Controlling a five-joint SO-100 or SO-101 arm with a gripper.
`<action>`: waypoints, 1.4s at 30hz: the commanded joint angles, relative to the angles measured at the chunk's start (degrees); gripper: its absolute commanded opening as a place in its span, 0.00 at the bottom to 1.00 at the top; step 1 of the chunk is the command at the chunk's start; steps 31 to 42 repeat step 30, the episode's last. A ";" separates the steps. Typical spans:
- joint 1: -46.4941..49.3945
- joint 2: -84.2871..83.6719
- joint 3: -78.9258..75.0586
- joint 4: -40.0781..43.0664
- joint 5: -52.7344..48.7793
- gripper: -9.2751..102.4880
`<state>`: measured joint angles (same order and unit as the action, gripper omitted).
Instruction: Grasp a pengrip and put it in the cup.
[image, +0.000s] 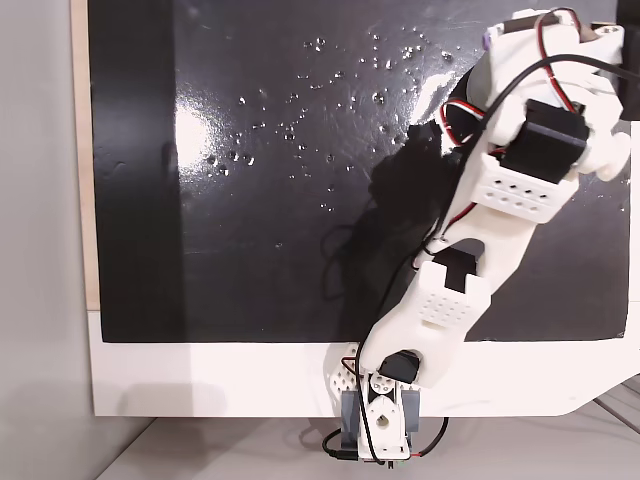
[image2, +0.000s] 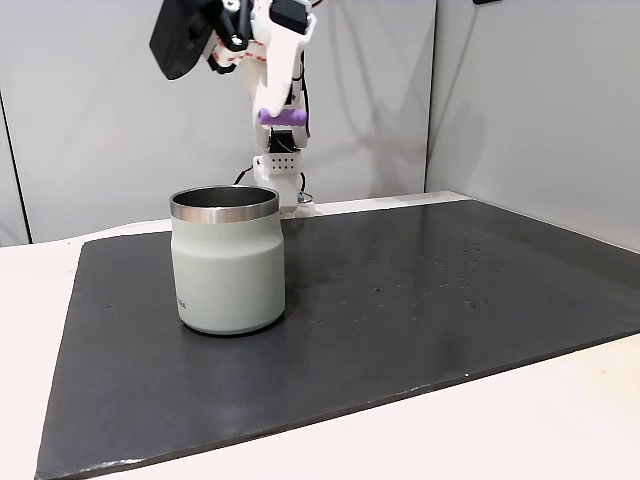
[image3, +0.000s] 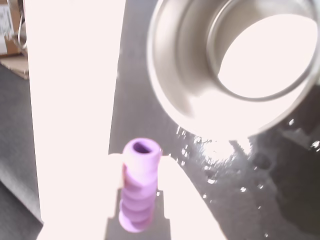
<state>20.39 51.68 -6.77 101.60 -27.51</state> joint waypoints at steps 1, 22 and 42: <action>2.20 1.67 -0.44 -0.62 -1.23 0.08; 5.27 -7.47 -3.52 -0.70 -2.55 0.23; 5.89 -7.47 -4.13 -0.09 -2.37 0.24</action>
